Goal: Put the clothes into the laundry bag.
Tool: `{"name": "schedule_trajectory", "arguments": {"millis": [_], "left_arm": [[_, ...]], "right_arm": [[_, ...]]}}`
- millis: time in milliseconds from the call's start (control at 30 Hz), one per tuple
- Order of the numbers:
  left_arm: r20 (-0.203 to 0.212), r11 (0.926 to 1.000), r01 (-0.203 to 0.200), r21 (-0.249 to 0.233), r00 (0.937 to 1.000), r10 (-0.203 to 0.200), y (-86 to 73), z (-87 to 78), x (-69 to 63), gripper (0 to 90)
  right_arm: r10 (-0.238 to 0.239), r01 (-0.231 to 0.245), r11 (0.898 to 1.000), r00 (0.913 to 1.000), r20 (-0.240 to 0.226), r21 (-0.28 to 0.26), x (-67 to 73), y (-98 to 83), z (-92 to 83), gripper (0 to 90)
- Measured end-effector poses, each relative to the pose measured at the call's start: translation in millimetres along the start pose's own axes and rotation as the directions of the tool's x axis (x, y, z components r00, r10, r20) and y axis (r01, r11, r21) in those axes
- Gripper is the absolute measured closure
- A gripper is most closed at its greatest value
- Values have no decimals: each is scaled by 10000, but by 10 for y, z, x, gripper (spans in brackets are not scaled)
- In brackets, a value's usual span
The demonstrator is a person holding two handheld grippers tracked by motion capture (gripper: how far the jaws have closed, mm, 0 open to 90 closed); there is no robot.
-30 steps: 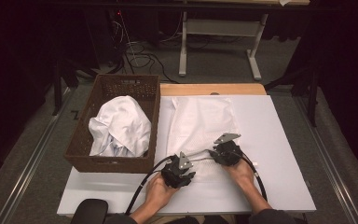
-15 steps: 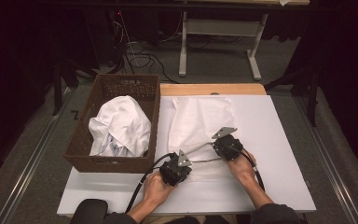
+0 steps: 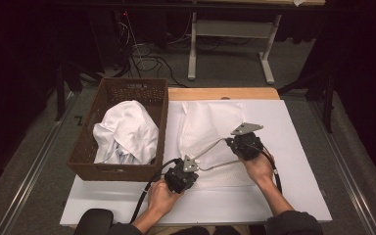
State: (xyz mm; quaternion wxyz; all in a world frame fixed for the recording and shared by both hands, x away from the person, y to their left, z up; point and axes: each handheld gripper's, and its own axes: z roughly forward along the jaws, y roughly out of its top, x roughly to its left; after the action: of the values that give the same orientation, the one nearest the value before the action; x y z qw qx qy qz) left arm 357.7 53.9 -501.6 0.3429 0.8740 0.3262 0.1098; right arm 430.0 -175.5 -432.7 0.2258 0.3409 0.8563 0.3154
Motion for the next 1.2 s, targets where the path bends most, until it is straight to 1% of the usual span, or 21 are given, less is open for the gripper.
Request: {"name": "schedule_trajectory", "arguments": {"millis": [67, 100, 133, 200, 233, 267, 300, 333, 400, 467, 500, 533, 600, 700, 733, 767, 800, 833, 1000, 1133, 1200], "left_arm": [[-58, 9999, 127, 53, 9999, -127, -5, -2, 30, 893], [-95, 9998, 174, 44, 9998, -174, -6, -4, 39, 893], [-95, 9998, 174, 44, 9998, -174, -6, -4, 39, 893], [-77, 9998, 208, -48, 9998, -208, -1, -18, 28, 891], [0, 9992, 215, -343, 9998, -215, 24, -54, 8, 845], [0, 9992, 215, -343, 9998, -215, 24, -54, 8, 827], [33, 9981, 164, -590, 9999, -163, 53, -82, -6, 827], [24, 9968, 69, -797, 10000, -67, 98, -106, -18, 808], [277, 9916, 201, -1275, 9995, -167, 226, -130, -30, 762], [624, 9877, 391, -1513, 9976, -299, 326, -103, -45, 744], [755, 9881, 317, -1506, 9969, -205, 424, -31, -87, 731], [755, 9881, 317, -1506, 9969, -205, 424, -31, -87, 729], [766, 9896, 230, -1420, 9970, -122, 500, 74, -133, 729], [800, 9914, 368, -1253, 9964, -269, 534, 175, -135, 720], [782, 9927, 392, -1139, 9965, -304, 540, 216, -126, 720], [646, 9954, 441, -845, 9972, -387, 542, 296, -107, 711], [646, 9954, 441, -845, 9972, -387, 542, 296, -107, 708], [517, 9972, 466, -577, 9977, -436, 532, 358, -87, 706], [273, 9992, 365, -181, 9990, -360, 517, 417, -84, 705], [94, 9990, 397, 225, 9992, -399, 511, 481, -76, 718], [60, 9990, 371, 241, 9993, -373, 509, 480, -73, 726]], "right_arm": [[156, -155, 9998, 9998, 120, -122, -40, 34, -60, 893], [303, -302, 9993, 9995, 36, -227, -88, 44, -82, 893], [303, -302, 9993, 9995, 36, -227, -88, 44, -82, 893], [408, -409, 9991, 9991, -102, -73, -96, 37, -62, 893], [254, -253, 9996, 9996, -109, 129, -52, 31, -30, 893], [254, -253, 9996, 9996, -109, 129, -52, 31, -30, 893], [118, -115, 9998, 9998, -168, 156, -37, 35, -18, 893], [144, -140, 9997, 9997, -211, 183, -14, 43, -8, 893], [-97, 103, 9996, 9998, -200, 275, 19, 73, 4, 893], [-212, 218, 9994, 9995, -216, 275, 24, 88, 0, 893], [-125, 132, 9994, 9997, -223, 312, 30, 95, 0, 893], [-125, 132, 9994, 9997, -223, 312, 30, 95, 0, 893], [-57, 67, 9993, 9996, -292, 361, 16, 94, 10, 893], [161, -146, 9994, 9988, -454, 325, -20, 87, 15, 894], [161, -146, 9994, 9988, -454, 325, -20, 87, 15, 894], [248, -232, 9993, 9984, -513, 309, -37, 88, 8, 894], [248, -232, 9993, 9984, -513, 309, -37, 88, 8, 894], [336, -321, 9991, 9979, -555, 282, -54, 89, -7, 893], [379, -373, 9992, 9974, -615, 111, -95, 101, -40, 893], [639, -652, 9977, 9955, -694, -166, -149, 155, -100, 895], [649, -674, 9971, 9956, -669, -363, -181, 201, -152, 896]]}}
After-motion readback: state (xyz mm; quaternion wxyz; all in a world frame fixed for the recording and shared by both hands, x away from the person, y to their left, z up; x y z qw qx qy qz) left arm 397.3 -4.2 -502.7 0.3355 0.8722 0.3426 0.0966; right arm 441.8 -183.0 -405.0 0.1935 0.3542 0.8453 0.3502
